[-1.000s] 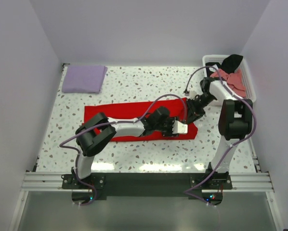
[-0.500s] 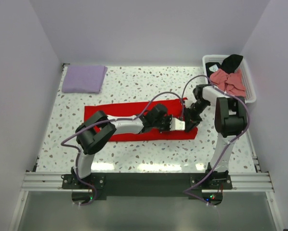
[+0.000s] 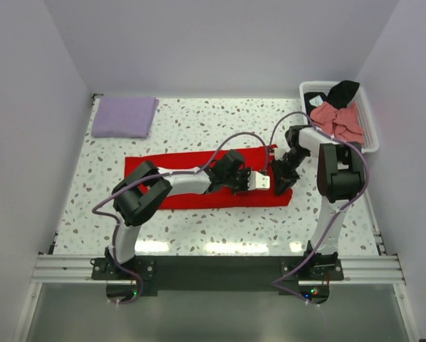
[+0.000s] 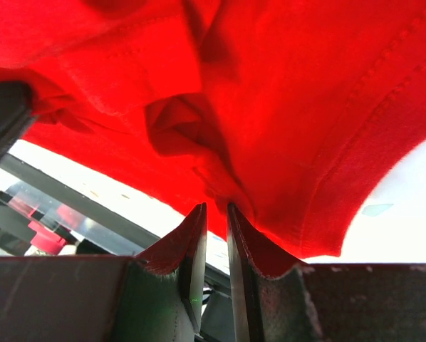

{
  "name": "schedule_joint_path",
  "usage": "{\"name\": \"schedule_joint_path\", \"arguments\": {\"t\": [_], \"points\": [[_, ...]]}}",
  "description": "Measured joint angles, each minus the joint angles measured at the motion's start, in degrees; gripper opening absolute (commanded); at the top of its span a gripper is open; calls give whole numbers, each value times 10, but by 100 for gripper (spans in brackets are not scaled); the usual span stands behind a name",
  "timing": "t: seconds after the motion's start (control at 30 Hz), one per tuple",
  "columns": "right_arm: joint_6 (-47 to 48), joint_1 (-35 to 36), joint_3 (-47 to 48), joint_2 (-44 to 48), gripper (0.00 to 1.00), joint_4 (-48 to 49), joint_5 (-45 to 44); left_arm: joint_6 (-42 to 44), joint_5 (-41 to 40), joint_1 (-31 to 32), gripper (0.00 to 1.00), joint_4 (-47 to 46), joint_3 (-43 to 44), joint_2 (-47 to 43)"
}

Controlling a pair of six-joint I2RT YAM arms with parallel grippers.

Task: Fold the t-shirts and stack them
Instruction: Fold the tshirt

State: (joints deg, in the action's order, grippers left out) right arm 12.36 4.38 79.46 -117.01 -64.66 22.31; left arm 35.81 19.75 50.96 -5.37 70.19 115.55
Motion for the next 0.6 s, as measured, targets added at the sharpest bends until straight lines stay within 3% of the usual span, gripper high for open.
{"name": "schedule_joint_path", "arguments": {"t": [0.43,0.6], "points": [[-4,0,4,-10,22,4,-18,-1,23,-115,0,19,25,-17],[-3,0,5,-10,22,3,-19,-2,14,-141,27,26,33,-11]]}}
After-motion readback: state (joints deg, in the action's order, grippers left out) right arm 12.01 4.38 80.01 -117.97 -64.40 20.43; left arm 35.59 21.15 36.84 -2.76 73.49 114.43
